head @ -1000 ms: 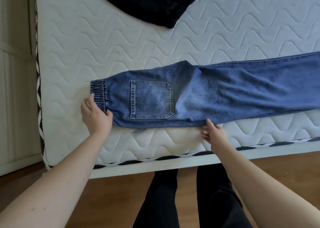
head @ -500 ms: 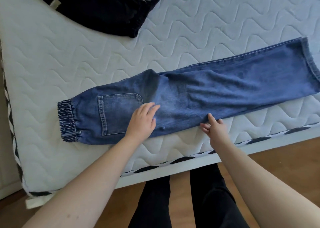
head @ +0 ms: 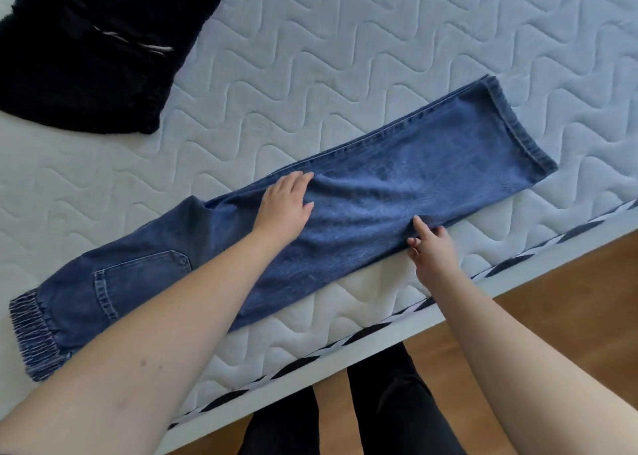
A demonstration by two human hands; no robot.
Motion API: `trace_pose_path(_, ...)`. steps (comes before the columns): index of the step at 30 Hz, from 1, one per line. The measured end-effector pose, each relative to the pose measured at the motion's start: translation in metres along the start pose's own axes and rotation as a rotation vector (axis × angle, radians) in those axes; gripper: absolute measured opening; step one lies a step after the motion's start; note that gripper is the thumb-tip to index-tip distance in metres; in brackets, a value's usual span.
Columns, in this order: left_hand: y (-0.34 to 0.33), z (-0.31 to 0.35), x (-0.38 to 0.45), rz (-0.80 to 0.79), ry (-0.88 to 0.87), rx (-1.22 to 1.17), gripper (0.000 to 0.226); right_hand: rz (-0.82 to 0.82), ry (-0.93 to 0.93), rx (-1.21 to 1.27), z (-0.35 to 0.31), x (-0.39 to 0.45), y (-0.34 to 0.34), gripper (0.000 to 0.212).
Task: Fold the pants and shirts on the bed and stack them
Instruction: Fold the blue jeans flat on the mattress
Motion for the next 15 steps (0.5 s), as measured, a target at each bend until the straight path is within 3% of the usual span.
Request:
trace_pose_path(4, -0.004, 0.037, 0.048, -0.161, 0.021, 0.019, 0.058, -0.026, -0.026, -0.029, -0.020, 0.018, 0.013, 0.024)
trace_pose_path(8, -0.004, 0.057, 0.088, -0.243, 0.168, -0.081, 0.057, -0.103, -0.021, -0.107, -0.029, 0.024, 0.021, 0.025)
trace_pose_path(11, -0.005, 0.074, 0.112, -0.371, 0.117, -0.077, 0.057, -0.088, -0.017, -0.151, -0.037, 0.025, 0.029, 0.028)
trace_pose_path(15, -0.009, 0.096, 0.136, -0.348, 0.123, -0.119, 0.030, -0.093, -0.041, -0.017, -0.044, 0.035, 0.038, 0.035)
Point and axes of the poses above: each hand's wrist, its own x-axis towards the middle knuckle, its own y-axis out of the back of the hand, z = x × y, the point moved 3 cm from there along x, towards the middle knuckle, and after that the axes turned 6 degrees about x, right-handed, at the moved point
